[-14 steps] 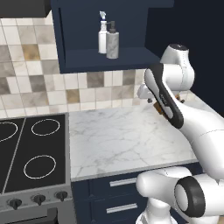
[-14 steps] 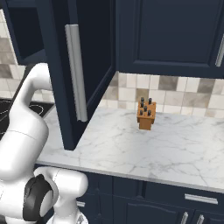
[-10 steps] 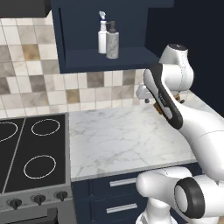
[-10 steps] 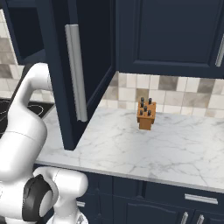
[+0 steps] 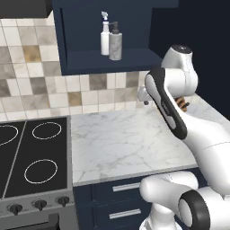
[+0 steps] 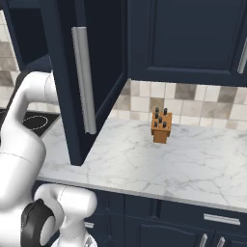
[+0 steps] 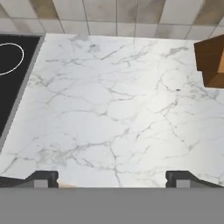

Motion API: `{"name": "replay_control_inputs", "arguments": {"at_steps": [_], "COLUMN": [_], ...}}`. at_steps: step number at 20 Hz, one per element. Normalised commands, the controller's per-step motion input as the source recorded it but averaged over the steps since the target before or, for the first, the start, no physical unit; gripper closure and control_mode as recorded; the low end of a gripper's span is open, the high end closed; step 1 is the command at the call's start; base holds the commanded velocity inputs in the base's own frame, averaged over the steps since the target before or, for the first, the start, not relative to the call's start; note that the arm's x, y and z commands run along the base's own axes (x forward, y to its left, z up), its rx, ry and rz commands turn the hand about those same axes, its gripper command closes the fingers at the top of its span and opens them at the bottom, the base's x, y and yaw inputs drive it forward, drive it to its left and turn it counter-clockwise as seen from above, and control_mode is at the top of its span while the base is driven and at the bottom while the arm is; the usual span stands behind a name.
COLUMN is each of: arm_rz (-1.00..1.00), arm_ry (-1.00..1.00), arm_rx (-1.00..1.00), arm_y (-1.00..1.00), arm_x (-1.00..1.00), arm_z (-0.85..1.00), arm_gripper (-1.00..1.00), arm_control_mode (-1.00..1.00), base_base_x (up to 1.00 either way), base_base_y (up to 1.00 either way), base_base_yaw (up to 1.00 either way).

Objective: Locate and retrieve the spray and soap dispenser from the cabinet. Place them next to the sink.

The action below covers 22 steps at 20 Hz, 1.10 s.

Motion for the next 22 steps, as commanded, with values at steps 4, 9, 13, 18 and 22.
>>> {"name": "replay_control_inputs", "arguments": {"at_steps": [4,9,13,18,22], "arm_rz": [-0.02,0.0,0.0,0.0,0.0], "arm_ry": [-0.09,-0.08,-0.09,-0.06,-0.08], "arm_rx": [0.0,0.0,0.0,0.02,0.0], "arm_y": [0.07,0.18,0.21,0.33,0.2], "arm_x": [0.0,0.0,0.02,0.17,0.16], "arm_z": [0.27,0.38,0.46,0.35,0.28], "arm_gripper": [-1.0,-1.0,-1.0,-1.0,-1.0], "arm_control_mode": [-1.0,-1.0,-1.0,-1.0,-1.0], "base_base_x": [0.0,0.0,0.0,0.0,0.0], "base_base_y": [0.0,0.0,0.0,0.0,0.0], "base_base_yaw": [0.0,0.0,0.0,0.0,0.0]}}
